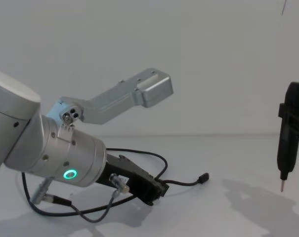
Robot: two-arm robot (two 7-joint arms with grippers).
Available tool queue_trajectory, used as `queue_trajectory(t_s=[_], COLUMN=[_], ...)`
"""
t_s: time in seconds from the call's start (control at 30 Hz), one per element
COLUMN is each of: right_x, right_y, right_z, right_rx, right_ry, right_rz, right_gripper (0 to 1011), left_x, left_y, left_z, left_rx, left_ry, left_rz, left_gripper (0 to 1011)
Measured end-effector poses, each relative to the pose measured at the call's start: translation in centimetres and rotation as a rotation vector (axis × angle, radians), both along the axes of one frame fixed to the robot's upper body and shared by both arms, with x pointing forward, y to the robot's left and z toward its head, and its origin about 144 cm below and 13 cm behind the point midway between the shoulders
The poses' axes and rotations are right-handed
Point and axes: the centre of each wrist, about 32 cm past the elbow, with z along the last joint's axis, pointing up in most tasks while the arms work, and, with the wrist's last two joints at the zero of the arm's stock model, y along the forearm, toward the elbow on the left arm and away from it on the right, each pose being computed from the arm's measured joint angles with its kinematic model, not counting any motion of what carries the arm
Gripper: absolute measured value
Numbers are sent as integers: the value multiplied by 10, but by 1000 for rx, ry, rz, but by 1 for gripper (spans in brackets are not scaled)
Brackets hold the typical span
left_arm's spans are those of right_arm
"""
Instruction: Pick up the data cable with the one hand.
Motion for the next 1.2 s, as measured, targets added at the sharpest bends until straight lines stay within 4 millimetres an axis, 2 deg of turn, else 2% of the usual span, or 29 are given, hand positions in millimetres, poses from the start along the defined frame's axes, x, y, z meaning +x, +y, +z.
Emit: queue_trajectory(t_s=[0.4, 0.73, 1.2], right_x=[1, 5, 24], right_y=[-1, 0, 3], right_z=[5, 17, 34], right_rx=[15, 60, 105], right_ry=[-12, -36, -65], right_rz=[11, 54, 120], right_gripper=[279, 279, 279], left_x=[0, 0, 3], left_y=[4, 27, 53], left_z=[2, 12, 26], left_rx=[-15, -49, -51], left_ry=[-19, -72, -93], left_rz=[-31, -104, -181], left_gripper=[43, 43, 42])
